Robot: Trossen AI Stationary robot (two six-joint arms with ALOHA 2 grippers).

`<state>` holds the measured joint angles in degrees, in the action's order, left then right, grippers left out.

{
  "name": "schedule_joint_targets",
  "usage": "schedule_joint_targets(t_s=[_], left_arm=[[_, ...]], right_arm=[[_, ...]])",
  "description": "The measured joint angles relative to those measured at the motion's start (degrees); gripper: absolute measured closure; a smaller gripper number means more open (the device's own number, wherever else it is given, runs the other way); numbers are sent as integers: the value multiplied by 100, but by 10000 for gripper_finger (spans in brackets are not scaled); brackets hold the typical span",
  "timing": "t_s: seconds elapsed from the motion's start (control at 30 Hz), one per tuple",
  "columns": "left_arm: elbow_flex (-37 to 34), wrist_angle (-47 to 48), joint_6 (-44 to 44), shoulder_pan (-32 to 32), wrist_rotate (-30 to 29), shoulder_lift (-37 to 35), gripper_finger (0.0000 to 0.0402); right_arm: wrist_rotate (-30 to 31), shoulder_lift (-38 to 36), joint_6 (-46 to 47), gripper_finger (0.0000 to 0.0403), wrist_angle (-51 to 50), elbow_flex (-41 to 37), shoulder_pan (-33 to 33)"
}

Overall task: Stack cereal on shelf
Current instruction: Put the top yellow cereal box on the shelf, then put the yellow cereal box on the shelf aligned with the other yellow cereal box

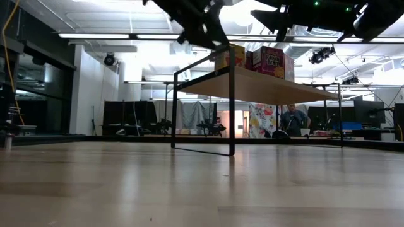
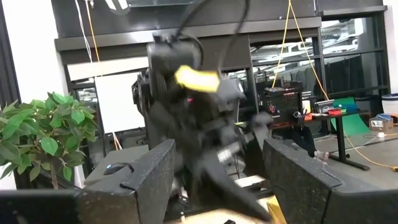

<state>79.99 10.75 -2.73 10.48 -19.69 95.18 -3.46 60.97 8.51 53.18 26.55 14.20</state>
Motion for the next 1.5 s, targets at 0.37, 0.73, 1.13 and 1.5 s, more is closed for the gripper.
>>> schedule_joint_targets(t_s=[0.37, 0.73, 1.13, 1.5], left_arm=[[-632, -400, -4, -55, 1156, -1685, 164], [-4756, -5060, 85, -280, 1757, -3374, 165], [-5287, -4938, 241, -271, 1754, -3845, 165], [-5268, -4847, 490, -258, 1749, -3847, 165]], right_arm=[[-150, 0, 28, 168, -28, 0, 0], [-761, 0, 173, 168, -26, 0, -2], [-1972, -150, 989, 168, -4188, 1693, -574], [492, 1417, 4341, 168, -12488, 5399, -3584]])
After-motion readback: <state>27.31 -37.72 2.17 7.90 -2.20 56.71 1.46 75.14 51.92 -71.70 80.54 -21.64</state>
